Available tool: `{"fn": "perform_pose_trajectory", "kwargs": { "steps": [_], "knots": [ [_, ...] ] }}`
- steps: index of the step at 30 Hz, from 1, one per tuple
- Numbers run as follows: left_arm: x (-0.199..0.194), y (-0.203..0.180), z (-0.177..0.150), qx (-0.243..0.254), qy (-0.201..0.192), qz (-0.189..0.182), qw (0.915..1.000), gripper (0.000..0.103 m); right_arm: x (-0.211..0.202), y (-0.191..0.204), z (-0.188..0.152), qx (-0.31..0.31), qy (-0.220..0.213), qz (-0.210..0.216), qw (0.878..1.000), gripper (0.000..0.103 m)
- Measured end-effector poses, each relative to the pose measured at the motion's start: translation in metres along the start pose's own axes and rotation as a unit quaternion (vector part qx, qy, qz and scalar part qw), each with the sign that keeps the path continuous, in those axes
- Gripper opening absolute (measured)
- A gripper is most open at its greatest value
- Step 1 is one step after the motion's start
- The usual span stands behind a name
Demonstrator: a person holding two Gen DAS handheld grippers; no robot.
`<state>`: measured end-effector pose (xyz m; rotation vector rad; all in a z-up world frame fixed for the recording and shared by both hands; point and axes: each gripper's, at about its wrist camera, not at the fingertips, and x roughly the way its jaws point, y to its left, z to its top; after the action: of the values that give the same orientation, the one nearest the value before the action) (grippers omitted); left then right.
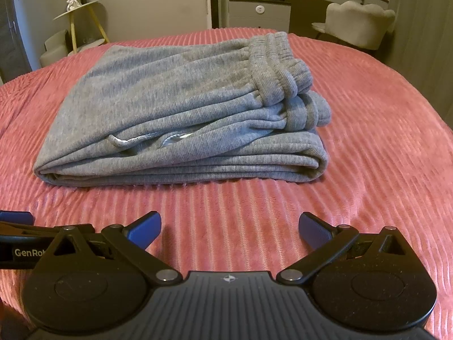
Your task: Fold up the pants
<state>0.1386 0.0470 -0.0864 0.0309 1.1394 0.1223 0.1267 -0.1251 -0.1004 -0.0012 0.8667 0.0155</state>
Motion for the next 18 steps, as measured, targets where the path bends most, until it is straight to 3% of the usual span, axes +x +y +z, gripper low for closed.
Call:
{"fn": "perform_pose_trajectory", "kwargs": {
  "steps": [18],
  "knots": [
    [-0.0001,0.0001,0.0002,-0.001,0.000,0.000,1.0000,0.100,-0.0008,-0.0024,-0.0002,0.004,0.001,0.002,1.000,0.103]
  ]
}}
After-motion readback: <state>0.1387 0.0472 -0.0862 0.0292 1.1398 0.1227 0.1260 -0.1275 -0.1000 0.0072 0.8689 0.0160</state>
